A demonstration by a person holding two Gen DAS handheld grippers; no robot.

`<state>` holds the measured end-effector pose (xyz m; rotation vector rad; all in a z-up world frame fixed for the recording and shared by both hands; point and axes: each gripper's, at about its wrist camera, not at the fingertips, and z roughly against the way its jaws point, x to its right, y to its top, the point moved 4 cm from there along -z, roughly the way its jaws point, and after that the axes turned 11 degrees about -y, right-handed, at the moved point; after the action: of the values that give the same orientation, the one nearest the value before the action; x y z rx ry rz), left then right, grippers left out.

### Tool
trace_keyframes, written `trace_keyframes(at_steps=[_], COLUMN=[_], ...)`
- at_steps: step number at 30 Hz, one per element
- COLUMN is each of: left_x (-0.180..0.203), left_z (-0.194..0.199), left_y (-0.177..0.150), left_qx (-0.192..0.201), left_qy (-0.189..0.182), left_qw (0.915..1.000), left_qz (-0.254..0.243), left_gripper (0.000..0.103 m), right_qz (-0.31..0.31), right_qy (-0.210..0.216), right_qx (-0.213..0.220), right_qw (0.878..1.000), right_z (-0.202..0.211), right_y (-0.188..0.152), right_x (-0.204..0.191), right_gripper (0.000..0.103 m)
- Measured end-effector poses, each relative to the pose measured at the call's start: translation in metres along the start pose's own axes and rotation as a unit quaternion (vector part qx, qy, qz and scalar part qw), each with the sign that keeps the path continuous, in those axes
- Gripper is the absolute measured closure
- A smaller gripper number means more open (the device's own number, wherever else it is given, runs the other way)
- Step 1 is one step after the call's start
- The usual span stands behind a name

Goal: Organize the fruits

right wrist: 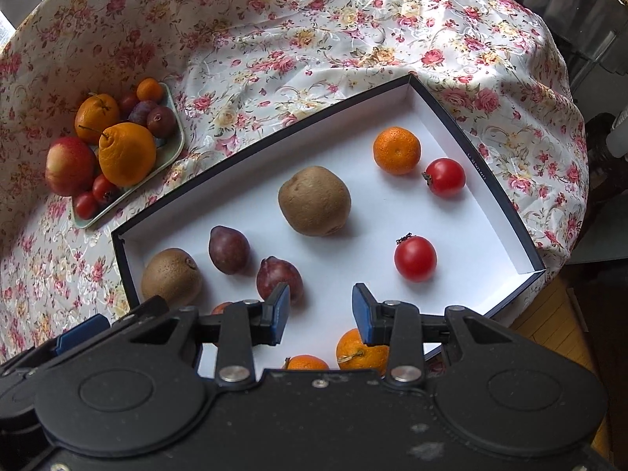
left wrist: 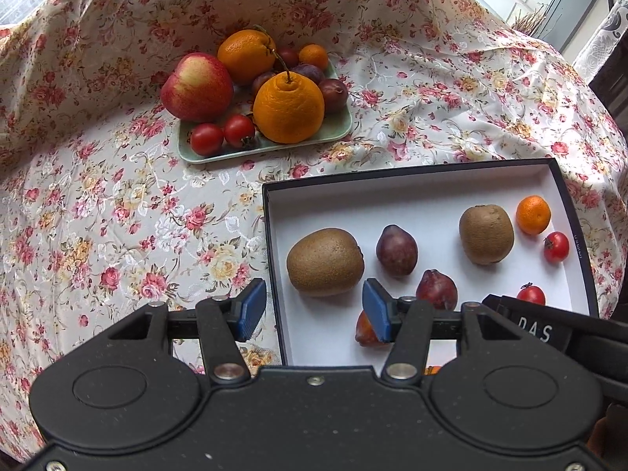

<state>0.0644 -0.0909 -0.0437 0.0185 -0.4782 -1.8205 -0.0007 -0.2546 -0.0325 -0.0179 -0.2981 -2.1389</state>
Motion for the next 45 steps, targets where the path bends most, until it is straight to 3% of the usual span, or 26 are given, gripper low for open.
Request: trace_keyframes(at_steps=[45], left_x=[-0.015], left_z=[-0.007], left_y=[-0.004], left_qx=[-0.043], left_qy=[-0.003], left_qw=[0.9990], left_qz=[0.010], left_gripper=[0.044], right_qz=[0.026], right_qy=[-0.001], right_qx=[-0.020], right_qw=[0.999], right_z=[-0.003], right_y=[-0.005], right_x=[-0.013], right_gripper=[0.065])
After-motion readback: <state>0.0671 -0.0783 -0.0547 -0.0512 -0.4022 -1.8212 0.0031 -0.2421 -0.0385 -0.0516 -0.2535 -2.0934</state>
